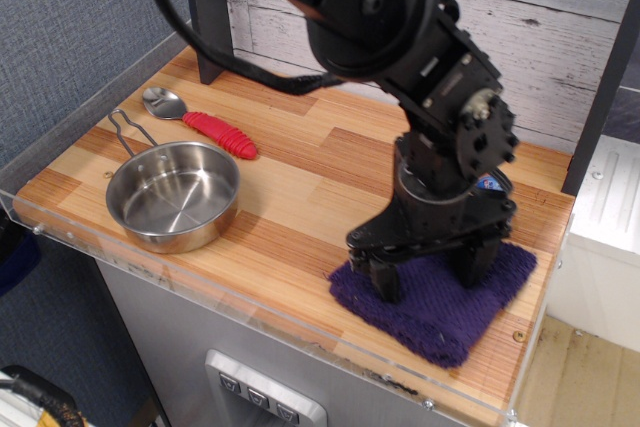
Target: Move the purple towel on the middle edge of table between spoon and blue object
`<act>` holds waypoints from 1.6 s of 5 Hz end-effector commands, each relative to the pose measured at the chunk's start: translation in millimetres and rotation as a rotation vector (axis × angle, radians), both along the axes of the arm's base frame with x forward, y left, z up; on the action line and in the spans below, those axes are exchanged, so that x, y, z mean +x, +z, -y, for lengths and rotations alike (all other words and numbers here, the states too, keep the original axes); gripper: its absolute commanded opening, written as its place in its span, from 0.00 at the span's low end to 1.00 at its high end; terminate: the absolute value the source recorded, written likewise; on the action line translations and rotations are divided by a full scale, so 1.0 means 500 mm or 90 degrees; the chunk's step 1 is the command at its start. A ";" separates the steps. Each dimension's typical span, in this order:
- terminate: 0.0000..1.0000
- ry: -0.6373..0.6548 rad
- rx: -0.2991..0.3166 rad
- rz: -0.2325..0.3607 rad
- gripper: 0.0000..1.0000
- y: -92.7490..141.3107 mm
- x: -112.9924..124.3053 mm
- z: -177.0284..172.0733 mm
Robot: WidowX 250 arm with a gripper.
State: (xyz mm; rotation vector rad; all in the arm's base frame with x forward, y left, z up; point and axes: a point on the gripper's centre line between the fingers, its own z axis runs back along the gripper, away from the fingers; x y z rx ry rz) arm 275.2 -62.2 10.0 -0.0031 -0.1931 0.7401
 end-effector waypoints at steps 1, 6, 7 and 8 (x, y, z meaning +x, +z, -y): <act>0.00 0.062 0.030 -0.031 1.00 -0.017 0.002 -0.098; 0.00 0.192 0.022 -0.018 1.00 -0.007 0.207 -0.225; 0.00 0.201 0.023 -0.013 1.00 0.000 0.220 -0.232; 0.00 0.197 0.005 -0.022 1.00 0.011 0.222 -0.224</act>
